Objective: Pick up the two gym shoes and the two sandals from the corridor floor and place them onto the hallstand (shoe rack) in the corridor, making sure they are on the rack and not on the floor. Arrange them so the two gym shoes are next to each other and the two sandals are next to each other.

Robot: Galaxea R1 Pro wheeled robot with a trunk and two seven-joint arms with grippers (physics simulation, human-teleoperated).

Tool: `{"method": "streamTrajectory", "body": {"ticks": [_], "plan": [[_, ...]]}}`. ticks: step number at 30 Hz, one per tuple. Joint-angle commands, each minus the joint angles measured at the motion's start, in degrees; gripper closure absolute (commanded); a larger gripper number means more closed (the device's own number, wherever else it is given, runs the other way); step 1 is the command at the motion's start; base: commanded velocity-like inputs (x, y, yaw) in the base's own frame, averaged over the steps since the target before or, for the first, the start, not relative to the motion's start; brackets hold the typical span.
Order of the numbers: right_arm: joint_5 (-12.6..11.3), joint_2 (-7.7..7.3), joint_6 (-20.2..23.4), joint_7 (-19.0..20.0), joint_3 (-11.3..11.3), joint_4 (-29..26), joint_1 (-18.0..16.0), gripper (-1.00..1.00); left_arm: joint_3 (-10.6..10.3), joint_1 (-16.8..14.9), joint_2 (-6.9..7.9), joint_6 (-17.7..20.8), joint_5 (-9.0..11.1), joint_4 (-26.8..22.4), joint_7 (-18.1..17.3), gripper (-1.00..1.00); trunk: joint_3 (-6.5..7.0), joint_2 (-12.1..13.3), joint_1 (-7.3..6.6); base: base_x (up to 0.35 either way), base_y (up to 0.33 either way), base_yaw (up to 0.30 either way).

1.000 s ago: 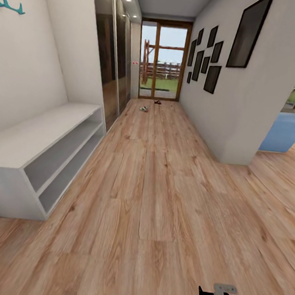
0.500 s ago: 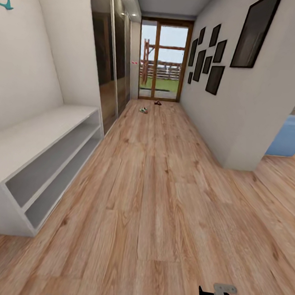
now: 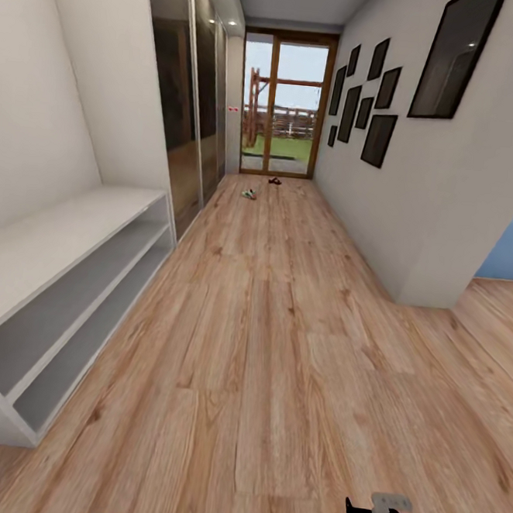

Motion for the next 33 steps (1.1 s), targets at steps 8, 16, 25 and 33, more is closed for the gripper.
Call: {"method": "streamTrajectory", "body": {"ticks": [8,16,25,33], "plan": [[0.61,0.07,-0.18,-0.35,-0.32,0.08,-0.04,-1.00,0.11,-0.03,-0.01,-0.05,0.60,0.06,-0.57,-1.00,-0.05,-0.02,0.02,0.338,0.000,0.000],[0.61,0.07,-0.18,-0.35,-0.32,0.08,-0.04,-1.00,0.10,-0.03,-0.01,-0.05,0.60,0.08,-0.56,-1.00,-0.05,-0.02,0.02,0.338,0.000,0.000],[0.61,0.07,-0.18,-0.29,-0.32,0.08,-0.04,-1.00,0.11,-0.03,-0.01,-0.05,0.60,0.07,-0.56,-1.00,-0.05,-0.02,0.02,0.338,0.000,0.000],[0.61,0.07,-0.18,-0.28,-0.32,0.08,-0.04,-1.00,0.15,-0.03,-0.01,-0.05,0.60,0.08,-0.57,-1.00,-0.05,-0.02,0.02,0.338,0.000,0.000]]}}
